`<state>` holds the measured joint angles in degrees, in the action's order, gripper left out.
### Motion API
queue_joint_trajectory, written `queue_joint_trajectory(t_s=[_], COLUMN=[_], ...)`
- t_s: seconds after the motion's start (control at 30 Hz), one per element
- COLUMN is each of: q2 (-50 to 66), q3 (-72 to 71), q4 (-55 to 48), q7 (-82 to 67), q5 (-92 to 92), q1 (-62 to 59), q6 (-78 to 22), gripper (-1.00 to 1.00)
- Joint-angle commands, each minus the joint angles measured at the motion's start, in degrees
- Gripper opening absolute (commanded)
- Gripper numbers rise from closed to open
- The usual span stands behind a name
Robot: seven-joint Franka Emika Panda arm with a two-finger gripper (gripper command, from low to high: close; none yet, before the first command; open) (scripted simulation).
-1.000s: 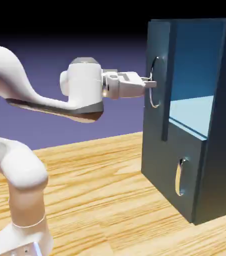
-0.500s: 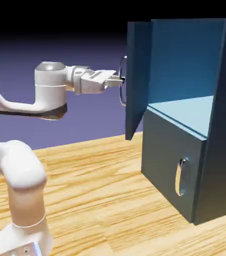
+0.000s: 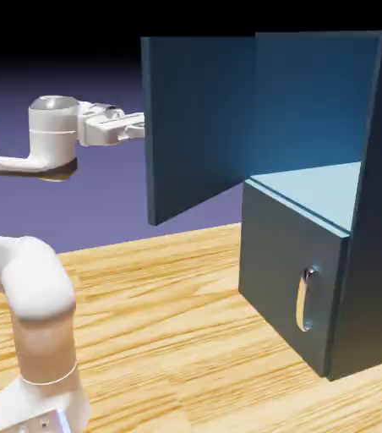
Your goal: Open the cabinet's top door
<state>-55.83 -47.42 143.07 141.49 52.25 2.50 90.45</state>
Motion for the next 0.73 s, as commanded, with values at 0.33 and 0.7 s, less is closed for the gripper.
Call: queue_joint_trajectory(t_s=[0.33,0.7], q2=[6.7,3.3], q3=[-21.6,-36.5], q4=[-21.8,-42.4], q7=[0.1,-4.4], q5=[-9.8,-15.5], q1=[-21.3,-43.7], q6=[-20.7,-34.3], gripper=[-1.0,-1.0])
